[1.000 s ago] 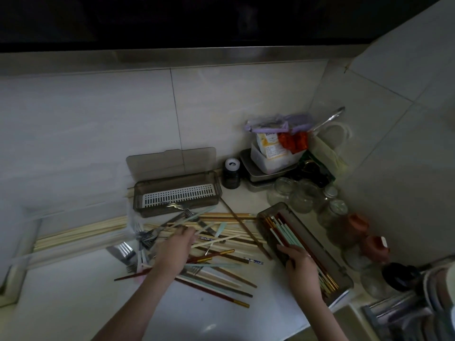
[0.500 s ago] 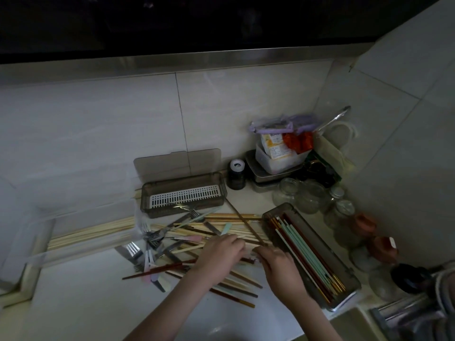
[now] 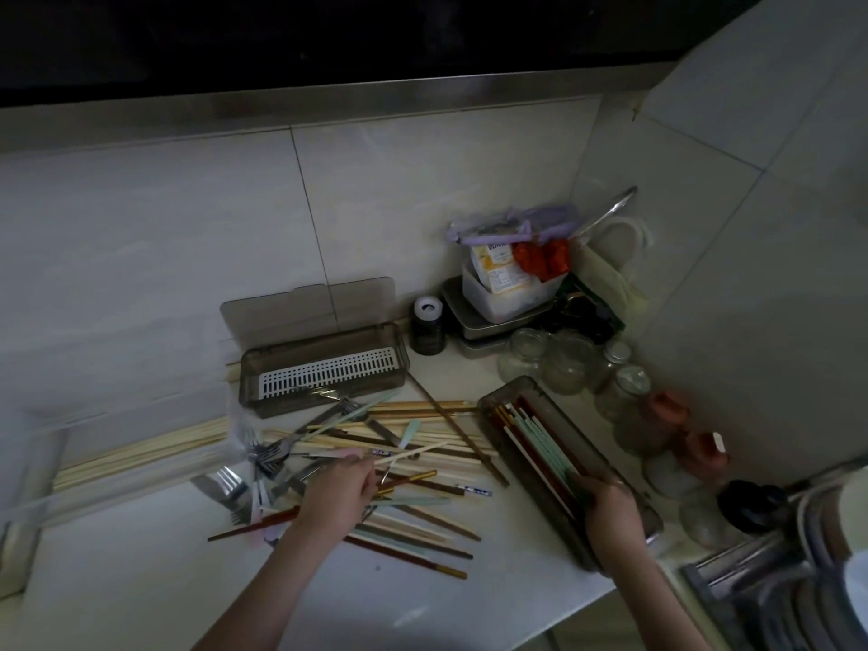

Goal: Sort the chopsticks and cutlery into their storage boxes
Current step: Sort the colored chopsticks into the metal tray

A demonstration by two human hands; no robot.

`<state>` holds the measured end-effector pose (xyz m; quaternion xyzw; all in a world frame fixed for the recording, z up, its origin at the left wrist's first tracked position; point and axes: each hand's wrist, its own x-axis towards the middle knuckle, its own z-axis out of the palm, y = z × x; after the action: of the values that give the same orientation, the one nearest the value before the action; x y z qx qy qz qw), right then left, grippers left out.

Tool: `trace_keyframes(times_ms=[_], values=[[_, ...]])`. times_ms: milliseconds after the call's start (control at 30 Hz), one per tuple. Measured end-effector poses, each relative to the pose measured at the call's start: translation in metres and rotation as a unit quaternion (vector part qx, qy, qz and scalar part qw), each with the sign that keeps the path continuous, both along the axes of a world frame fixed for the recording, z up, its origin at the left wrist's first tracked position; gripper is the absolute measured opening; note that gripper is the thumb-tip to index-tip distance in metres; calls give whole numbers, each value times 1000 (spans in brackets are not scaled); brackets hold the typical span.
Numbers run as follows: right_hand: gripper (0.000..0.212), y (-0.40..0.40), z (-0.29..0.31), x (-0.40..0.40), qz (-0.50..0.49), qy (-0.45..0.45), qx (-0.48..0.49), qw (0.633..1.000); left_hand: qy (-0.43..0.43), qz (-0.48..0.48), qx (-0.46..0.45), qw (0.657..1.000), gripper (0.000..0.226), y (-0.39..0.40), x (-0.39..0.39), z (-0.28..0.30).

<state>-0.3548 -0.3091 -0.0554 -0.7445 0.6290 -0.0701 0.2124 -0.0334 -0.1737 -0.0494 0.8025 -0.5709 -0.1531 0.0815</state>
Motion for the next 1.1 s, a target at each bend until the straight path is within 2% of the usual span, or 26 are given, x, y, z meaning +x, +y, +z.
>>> trace_keyframes(times_ms=[200,333,400,467,533,600,700,833,967,1100], values=[[48,0,1,11,-12,2,8,1000,15,20,6,1000,19,18,4,-11],[39,15,19,32,-1,-45,-67,997,14,37,-28,999,19,27,3,-15],[35,28,27,50,39,-69,-109,991,11,43,-40,998,19,30,4,-18],[35,40,26,71,124,-104,-135,978,17,50,-48,997,16,32,4,-19],[38,49,16,90,211,-113,-114,964,16,43,-45,998,13,32,5,-19],[43,58,5,102,254,-103,-68,959,-35,2,-8,999,19,31,2,-20],[47,64,-6,108,263,-99,-37,959,-118,-46,25,992,31,33,-1,-27],[47,68,-6,109,269,-91,-11,959,-150,-68,77,983,38,32,3,-30],[46,69,-6,109,265,-104,-10,959,-147,-69,69,984,39,28,4,-26],[43,72,-5,110,268,-116,-18,956,-86,-35,33,995,25,24,10,-25]])
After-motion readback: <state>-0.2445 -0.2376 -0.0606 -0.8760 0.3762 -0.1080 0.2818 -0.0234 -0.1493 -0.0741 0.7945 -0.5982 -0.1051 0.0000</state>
